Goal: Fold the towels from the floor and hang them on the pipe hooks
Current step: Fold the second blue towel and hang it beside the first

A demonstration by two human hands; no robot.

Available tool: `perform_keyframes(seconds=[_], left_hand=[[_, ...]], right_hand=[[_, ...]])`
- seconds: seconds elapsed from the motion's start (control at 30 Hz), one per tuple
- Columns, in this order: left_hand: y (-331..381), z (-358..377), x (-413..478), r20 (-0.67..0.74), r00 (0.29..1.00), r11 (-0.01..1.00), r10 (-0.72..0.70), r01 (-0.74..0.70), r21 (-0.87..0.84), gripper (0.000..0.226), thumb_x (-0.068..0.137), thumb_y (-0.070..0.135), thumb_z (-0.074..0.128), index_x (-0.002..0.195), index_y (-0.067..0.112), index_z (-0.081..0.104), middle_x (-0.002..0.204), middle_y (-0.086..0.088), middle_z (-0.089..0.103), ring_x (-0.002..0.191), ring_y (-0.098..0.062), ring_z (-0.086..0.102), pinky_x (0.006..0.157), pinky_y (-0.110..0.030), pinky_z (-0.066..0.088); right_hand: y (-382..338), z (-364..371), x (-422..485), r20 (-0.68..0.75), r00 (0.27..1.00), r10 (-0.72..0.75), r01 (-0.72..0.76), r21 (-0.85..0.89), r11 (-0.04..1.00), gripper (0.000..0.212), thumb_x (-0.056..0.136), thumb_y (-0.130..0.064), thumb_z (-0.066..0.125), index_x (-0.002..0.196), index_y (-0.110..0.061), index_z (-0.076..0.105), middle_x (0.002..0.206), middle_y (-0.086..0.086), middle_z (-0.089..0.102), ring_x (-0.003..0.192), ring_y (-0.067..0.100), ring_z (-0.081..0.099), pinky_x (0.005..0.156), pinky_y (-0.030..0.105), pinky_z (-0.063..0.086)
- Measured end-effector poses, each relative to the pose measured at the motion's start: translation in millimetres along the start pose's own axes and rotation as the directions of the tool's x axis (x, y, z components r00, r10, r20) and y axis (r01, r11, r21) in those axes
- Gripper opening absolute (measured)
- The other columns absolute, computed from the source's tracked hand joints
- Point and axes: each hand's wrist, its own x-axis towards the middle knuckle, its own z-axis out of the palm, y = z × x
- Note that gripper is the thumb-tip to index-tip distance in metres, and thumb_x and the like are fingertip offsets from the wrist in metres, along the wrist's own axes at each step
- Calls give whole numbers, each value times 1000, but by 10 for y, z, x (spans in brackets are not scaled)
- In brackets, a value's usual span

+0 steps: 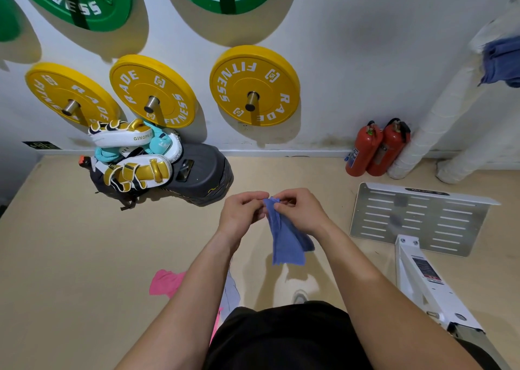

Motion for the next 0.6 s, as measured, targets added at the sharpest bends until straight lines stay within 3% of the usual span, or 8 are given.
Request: perform_keyframes(seconds=[0.13,0.23,0.37,0.47,0.6], left_hand=[[-12,-33,24,15,998,996,67,-68,65,20,84,-2,72,98,12,73,86,-10,77,81,-17,72,80,-31,59],[-12,-62,41,-15,993,983,121,-118,143,13,82,1,75,91,11,75,82,-11,77,78,-20,73,82,-37,60],[45,-75,10,-47,982,955,181,-164,247,6,81,7,79,85,10,75,72,-7,75,68,-15,72,70,-30,60],[97,-78,-11,-59,976,929,210,-180,322,5,82,7,78,83,5,74,61,-1,66,52,-2,62,50,-13,49],[83,-123,28,-56,964,871,259,-208,445,7,78,19,82,76,18,75,57,10,65,54,1,58,52,-11,44]], right_hand=[[20,8,47,-5,1000,9,-9,9,1000,17,88,-21,66,100,-26,77,92,-11,75,91,9,70,85,32,56],[-13,9,43,-24,1000,10,-9,50,999,14,88,-18,67,95,-26,78,88,-9,76,87,8,70,78,27,55],[-70,6,36,-21,999,-27,28,64,998,17,87,-15,67,91,-28,78,85,-10,76,86,8,70,77,26,55],[-91,7,37,-4,999,-48,49,50,998,17,89,-16,66,94,-27,78,88,-10,76,89,8,70,82,28,56],[-124,22,28,20,998,-55,55,22,998,16,90,-20,65,95,-29,78,90,-13,75,88,3,68,80,24,53]])
